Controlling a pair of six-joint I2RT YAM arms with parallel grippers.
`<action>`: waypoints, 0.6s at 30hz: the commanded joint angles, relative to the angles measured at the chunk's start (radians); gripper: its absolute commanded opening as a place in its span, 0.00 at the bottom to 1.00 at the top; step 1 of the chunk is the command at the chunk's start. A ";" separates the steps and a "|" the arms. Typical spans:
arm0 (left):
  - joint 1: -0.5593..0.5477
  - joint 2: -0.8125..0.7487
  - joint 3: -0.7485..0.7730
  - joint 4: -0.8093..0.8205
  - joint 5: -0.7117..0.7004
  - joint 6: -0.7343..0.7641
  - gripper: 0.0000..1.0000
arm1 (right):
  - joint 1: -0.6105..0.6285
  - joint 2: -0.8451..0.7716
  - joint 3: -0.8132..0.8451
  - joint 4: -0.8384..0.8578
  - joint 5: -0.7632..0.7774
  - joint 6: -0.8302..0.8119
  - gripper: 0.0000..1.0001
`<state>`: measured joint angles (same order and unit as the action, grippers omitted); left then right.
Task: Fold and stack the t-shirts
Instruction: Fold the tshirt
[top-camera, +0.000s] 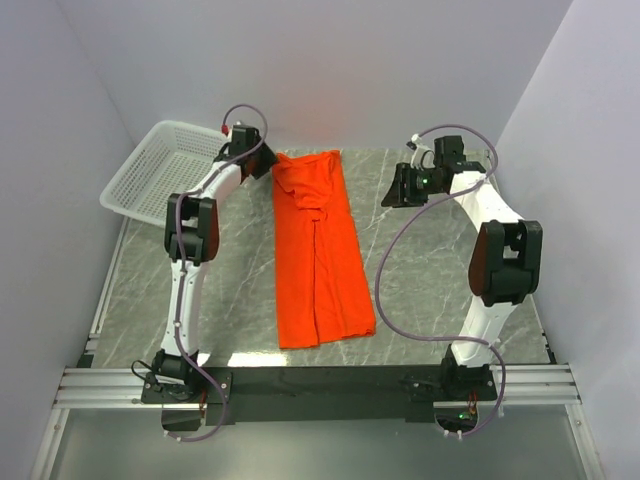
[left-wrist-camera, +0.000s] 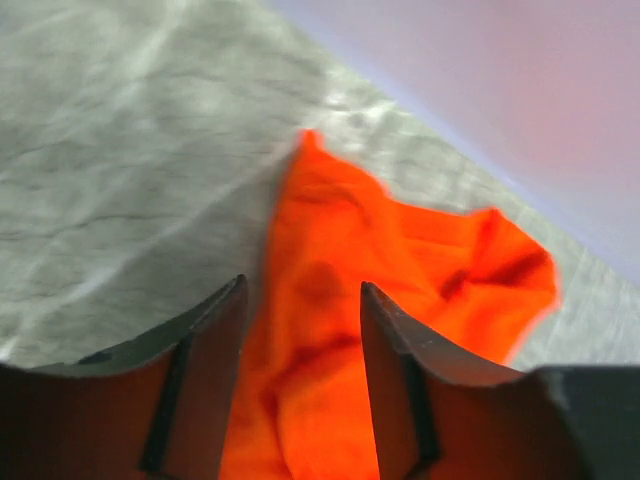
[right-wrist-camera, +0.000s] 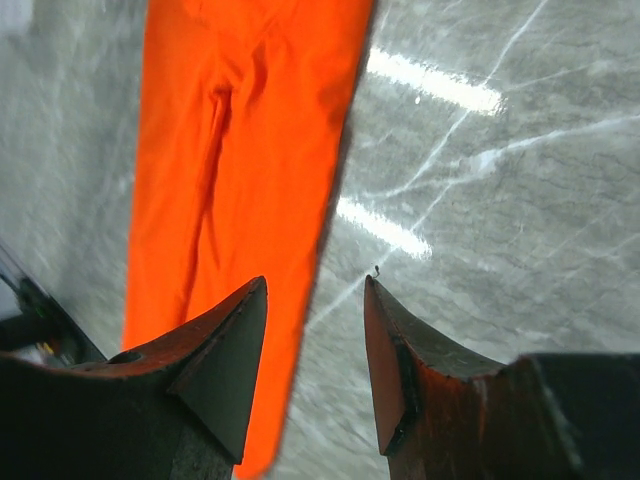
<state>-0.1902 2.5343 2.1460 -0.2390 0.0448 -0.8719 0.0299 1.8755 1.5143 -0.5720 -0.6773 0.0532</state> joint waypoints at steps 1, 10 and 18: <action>-0.014 -0.161 0.008 0.087 0.079 0.096 0.56 | 0.005 -0.056 0.069 -0.162 -0.065 -0.220 0.51; -0.055 -0.667 -0.538 0.312 0.181 0.365 0.58 | 0.141 -0.222 -0.013 -0.445 0.016 -0.986 0.53; -0.176 -1.239 -1.133 0.323 0.349 0.861 0.78 | 0.232 -0.659 -0.457 -0.175 0.073 -1.308 0.91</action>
<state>-0.3355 1.4029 1.1538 0.0742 0.2737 -0.2604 0.2726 1.3022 1.1309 -0.8700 -0.6243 -1.0809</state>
